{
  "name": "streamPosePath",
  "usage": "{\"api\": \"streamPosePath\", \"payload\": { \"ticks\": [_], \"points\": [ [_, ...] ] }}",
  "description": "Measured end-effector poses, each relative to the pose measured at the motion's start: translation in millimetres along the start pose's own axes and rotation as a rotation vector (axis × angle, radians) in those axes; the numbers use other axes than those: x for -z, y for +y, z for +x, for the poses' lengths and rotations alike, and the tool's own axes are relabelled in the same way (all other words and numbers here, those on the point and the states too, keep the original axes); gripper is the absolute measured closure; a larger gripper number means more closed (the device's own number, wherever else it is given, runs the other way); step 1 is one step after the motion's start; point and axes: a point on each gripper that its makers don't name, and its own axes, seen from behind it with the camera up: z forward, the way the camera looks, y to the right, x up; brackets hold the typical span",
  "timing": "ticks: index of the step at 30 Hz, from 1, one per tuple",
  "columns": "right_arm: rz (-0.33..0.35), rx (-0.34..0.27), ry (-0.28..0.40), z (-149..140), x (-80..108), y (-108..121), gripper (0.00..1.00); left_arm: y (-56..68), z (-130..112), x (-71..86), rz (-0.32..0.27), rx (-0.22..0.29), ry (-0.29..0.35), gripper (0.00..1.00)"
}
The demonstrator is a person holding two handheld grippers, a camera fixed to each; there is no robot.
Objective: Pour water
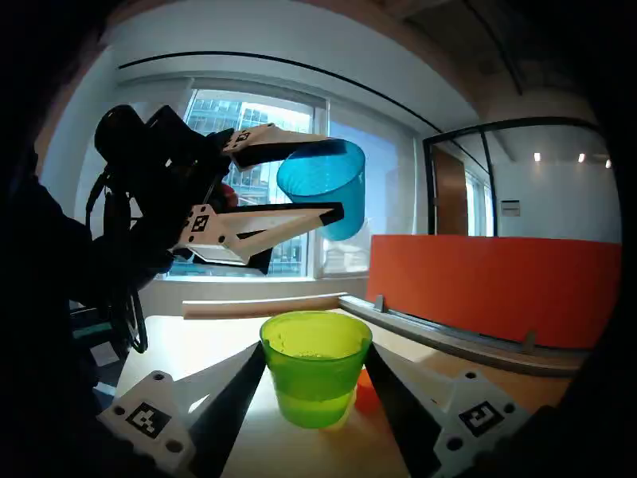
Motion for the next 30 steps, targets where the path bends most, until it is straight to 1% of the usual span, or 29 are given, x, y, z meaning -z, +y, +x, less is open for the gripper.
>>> {"api": "streamPosePath", "payload": {
  "ticks": [7, 10, 15, 19, 26, 29, 30],
  "points": [
    [-0.004, 0.003, 0.003, 2.2, 2.4, -0.6, 0.11, -0.4, -6.3, 2.0, 0.008, 0.196, 0.002, 0.11],
    [-0.004, 0.005, 0.003, 3.3, 3.2, -1.1, 0.11, -1.6, -6.2, 2.2, 0.004, 0.293, 0.015, 0.11],
    [-0.008, 0.01, 0.004, 6.0, 4.4, -0.9, 0.11, -6.9, -7.5, 4.1, -0.001, 0.453, 0.032, 0.11],
    [-0.01, 0.012, 0.006, 8.3, 4.9, -0.1, 0.11, -8.5, -12.5, 4.3, -0.005, 0.571, 0.026, 0.11],
    [-0.011, 0.016, 0.008, 11.9, 6.1, -1.8, 0.11, -9.7, -27.1, -1.7, -0.021, 0.806, 0.005, 0.11],
    [-0.01, 0.018, 0.008, 12.3, 6.6, -3.3, 0.11, -11.8, -28.3, -4.1, -0.029, 0.87, 0.016, 0.12],
    [-0.01, 0.019, 0.008, 12.3, 6.7, -3.5, 0.11, -12.2, -28.5, -4.4, -0.031, 0.883, 0.021, 0.11]
  ]
}}
